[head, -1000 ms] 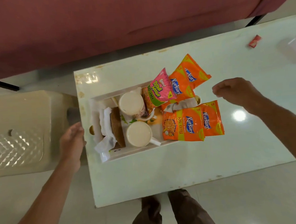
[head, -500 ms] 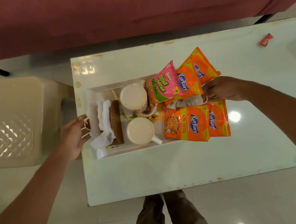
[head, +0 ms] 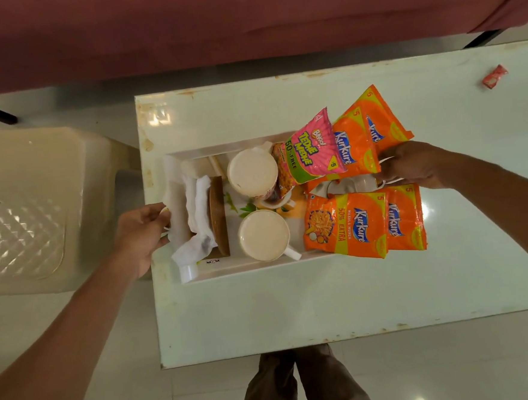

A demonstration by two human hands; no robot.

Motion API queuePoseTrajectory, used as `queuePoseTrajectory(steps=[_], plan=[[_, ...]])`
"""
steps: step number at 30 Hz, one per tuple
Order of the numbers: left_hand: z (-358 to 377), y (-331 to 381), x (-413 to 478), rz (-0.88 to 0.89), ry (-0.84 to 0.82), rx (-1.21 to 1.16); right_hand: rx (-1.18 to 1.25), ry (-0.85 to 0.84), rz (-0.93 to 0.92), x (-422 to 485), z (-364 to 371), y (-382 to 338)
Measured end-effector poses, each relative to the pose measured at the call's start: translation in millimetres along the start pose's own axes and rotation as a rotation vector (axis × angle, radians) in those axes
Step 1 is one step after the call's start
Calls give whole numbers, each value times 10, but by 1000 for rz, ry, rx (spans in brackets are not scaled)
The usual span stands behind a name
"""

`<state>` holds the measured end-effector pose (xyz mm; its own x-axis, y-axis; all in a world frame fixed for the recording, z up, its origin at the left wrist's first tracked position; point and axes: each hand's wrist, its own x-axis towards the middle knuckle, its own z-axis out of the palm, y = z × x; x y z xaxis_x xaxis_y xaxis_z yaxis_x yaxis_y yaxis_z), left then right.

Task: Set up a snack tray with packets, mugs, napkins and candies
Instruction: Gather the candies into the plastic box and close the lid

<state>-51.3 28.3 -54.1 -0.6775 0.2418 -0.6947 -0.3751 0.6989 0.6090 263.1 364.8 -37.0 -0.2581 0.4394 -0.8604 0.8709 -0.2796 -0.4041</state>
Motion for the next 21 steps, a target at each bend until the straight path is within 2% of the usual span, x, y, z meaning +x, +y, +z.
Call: queuePoseTrajectory(steps=[13,21], plan=[[137,146,-224,25,20,-64,23,113,-63,-143,-87,234],[505,232,-434,65,1,-74,89,192,-74,-286,-483,571]])
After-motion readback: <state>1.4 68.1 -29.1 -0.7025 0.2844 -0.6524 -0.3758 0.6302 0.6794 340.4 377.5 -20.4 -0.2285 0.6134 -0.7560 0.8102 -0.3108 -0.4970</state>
